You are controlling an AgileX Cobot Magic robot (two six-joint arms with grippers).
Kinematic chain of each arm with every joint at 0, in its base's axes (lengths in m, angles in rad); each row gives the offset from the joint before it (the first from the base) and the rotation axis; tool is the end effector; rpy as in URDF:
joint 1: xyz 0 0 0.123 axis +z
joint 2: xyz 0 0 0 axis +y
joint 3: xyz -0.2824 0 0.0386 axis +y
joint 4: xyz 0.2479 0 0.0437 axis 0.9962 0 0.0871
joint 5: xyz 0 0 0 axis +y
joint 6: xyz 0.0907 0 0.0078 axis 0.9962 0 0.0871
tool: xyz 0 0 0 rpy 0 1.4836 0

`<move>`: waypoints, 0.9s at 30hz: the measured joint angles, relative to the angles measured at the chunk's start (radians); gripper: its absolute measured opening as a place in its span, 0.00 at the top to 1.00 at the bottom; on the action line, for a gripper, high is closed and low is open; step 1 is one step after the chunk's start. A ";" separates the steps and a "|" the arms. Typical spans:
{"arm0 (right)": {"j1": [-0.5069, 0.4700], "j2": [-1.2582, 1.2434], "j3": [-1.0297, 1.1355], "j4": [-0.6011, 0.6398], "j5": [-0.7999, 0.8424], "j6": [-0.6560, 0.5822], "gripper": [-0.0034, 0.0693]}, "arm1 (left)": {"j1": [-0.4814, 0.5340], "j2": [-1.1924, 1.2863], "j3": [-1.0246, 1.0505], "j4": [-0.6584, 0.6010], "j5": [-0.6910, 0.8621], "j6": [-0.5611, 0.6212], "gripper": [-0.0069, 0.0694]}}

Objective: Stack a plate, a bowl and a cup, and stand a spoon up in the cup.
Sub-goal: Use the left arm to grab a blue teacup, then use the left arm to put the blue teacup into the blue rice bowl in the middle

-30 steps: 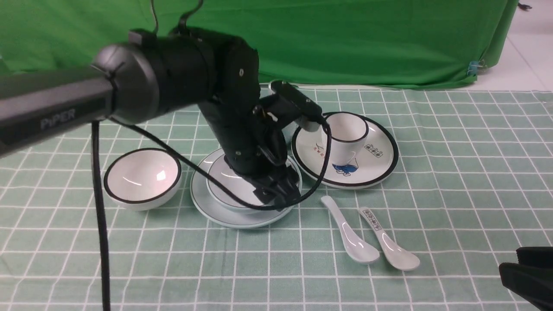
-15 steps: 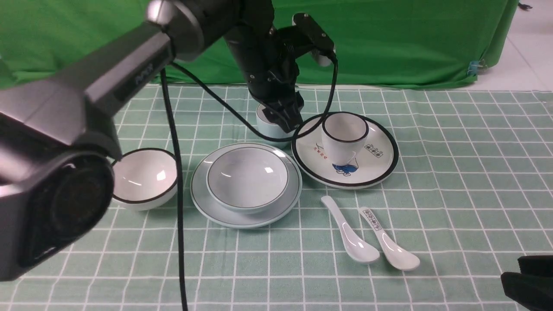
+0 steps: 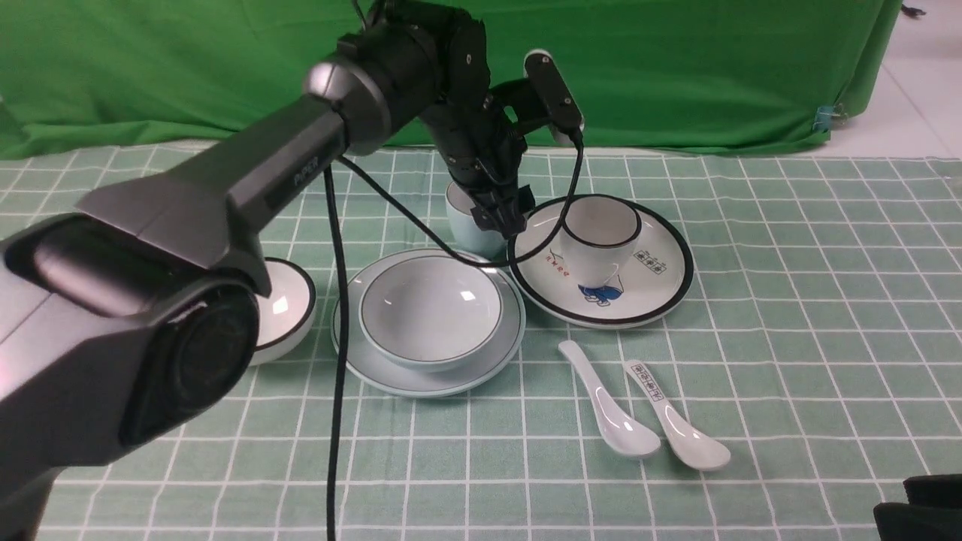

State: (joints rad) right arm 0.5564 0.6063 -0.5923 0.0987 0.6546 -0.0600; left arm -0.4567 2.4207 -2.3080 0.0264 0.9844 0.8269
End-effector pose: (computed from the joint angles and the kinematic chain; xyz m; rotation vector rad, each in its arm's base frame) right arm 0.0943 0.0651 0.3060 -0.6121 2.0875 0.3962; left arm 0.4830 -0.2351 0.2188 1.5589 2.0680 0.1706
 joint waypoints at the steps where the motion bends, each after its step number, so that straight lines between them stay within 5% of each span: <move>1: 0.000 0.000 0.000 0.000 0.000 0.000 0.59 | 0.000 0.006 0.000 0.006 0.000 0.001 0.31; 6: 0.000 0.000 0.000 0.000 0.000 0.000 0.59 | 0.000 0.029 0.000 0.009 0.003 0.001 0.45; 13: 0.000 0.000 0.000 0.000 0.003 0.002 0.59 | 0.000 0.029 0.000 0.031 0.030 0.003 0.86; 22: 0.000 0.000 0.000 0.000 -0.002 0.002 0.59 | -0.003 -0.083 0.004 0.025 0.184 -0.092 0.86; 27: 0.000 0.000 0.000 0.000 -0.019 -0.010 0.59 | -0.022 -0.336 0.196 0.010 0.215 -0.194 0.86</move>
State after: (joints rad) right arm 0.5564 0.6063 -0.5923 0.0989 0.6352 -0.0700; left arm -0.4782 2.0846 -2.1115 0.0362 1.1998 0.6330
